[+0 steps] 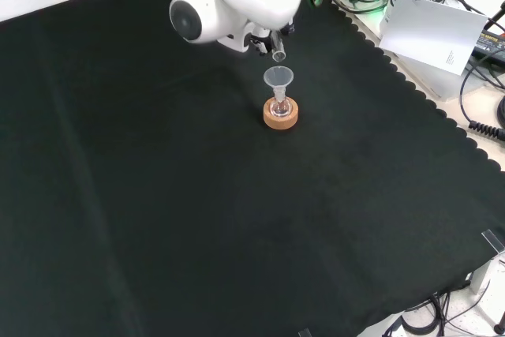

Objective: Pour the water from the graduated cylinder into the round-bottom flask.

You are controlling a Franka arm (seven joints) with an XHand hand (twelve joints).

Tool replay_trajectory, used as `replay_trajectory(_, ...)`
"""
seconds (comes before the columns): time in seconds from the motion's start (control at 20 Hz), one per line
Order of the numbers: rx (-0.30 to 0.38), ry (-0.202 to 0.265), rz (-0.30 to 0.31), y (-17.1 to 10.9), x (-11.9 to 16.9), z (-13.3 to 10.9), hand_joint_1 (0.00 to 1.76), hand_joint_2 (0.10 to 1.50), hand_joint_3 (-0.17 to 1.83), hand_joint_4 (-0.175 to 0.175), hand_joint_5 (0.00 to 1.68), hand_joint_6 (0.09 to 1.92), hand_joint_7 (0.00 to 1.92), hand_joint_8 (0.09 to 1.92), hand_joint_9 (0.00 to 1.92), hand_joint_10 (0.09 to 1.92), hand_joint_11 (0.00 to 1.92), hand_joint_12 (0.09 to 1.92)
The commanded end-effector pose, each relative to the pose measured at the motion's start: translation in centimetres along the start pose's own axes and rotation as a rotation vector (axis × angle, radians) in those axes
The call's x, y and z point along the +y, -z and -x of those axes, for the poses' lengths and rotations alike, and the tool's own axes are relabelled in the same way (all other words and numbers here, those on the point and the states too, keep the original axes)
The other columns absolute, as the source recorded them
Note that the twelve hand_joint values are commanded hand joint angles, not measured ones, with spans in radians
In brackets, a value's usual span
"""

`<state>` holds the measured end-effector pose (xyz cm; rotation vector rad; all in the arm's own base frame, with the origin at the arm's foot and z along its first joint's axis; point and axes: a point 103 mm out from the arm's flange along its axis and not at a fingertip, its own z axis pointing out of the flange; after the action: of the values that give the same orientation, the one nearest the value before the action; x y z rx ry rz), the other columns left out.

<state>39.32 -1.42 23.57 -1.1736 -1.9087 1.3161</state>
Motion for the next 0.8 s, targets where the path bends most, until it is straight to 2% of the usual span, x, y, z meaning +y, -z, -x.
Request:
replay_trajectory(0.05,0.078,0.091,0.150,-1.2,-0.4,1.7,1.26,1.10,0.00,-0.175,1.00,0.97,1.04,0.95,1.48,0.09,1.31,0.72)
replay_trajectory(0.35,0.110,0.151,0.289,-1.5,-0.7,2.9,1.26,1.10,0.00,-0.175,1.00,0.97,1.03,0.95,1.48,0.09,1.31,0.72)
replay_trajectory(0.8,0.163,0.196,0.610,-0.6,-0.3,4.4,1.26,1.10,0.00,-0.175,1.00,0.98,1.03,0.96,1.48,0.09,1.31,0.71)
